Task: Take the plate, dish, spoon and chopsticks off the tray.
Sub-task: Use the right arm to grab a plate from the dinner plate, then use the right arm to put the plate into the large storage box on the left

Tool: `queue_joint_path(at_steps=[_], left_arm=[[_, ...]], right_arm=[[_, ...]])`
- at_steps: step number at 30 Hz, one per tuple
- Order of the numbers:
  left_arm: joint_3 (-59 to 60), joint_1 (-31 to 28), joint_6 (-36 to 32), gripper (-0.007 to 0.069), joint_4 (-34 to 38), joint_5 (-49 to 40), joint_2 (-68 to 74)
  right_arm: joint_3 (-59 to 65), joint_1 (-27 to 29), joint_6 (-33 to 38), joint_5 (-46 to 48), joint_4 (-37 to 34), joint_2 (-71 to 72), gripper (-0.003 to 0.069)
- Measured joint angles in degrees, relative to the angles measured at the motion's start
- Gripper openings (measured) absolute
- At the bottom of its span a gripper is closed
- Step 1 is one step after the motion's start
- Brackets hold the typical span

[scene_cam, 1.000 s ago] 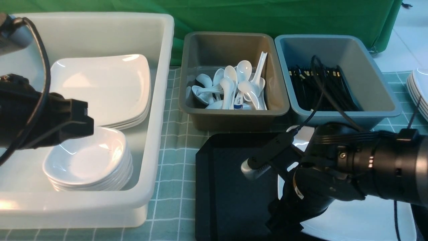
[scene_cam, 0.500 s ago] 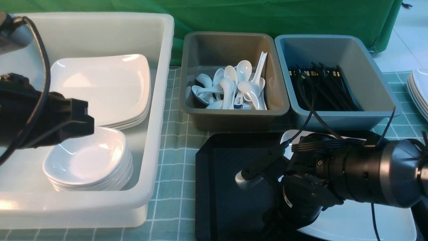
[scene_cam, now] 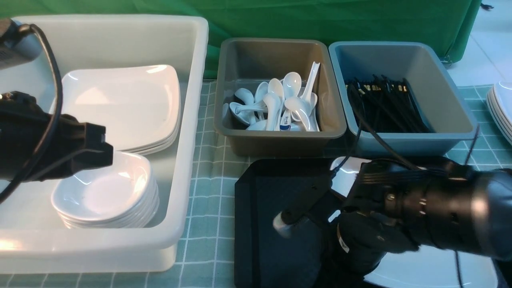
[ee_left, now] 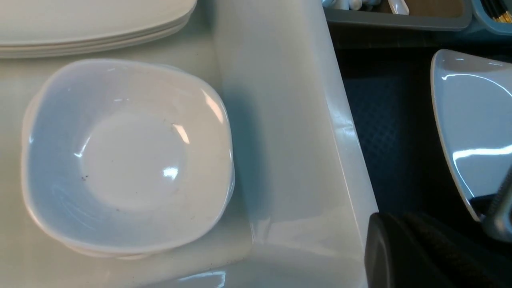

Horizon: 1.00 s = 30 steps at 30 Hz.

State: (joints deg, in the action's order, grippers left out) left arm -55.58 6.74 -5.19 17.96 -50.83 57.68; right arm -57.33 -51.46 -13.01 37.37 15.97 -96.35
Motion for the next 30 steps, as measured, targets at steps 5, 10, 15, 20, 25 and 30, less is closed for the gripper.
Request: queue_joint_path(at_steps=[5, 10, 15, 20, 25, 30], left_arm=[[0.0, 0.0, -0.2, 0.0008, -0.2, 0.0, 0.0], [0.0, 0.0, 1.0, 0.0008, -1.7, -0.1, 0.0], [0.0, 0.0, 1.2, 0.0008, -2.7, -0.9, -0.1], [0.0, 0.0, 6.4, 0.0008, -10.0, -2.4, -1.5], [0.0, 0.0, 13.3, 0.0009, -18.0, -5.0, -2.6], [0.0, 0.0, 14.6, 0.0009, -18.6, -5.8, -2.6]], right_arm=[[-3.7, -6.1, 0.7, 1.6, -3.7, 9.4, 0.0152], [-10.9, -7.1, 1.8, 5.3, -4.7, 13.7, 0.0079], [-14.8, -7.1, 3.3, 7.5, -5.3, 14.0, 0.0060], [-19.3, -7.1, 4.6, 10.6, -7.0, 14.0, 0.0061], [-26.0, -7.1, 6.2, 14.1, -7.7, 14.0, 0.0061], [-30.6, -7.1, 7.7, 15.7, -7.5, 14.0, 0.0061]])
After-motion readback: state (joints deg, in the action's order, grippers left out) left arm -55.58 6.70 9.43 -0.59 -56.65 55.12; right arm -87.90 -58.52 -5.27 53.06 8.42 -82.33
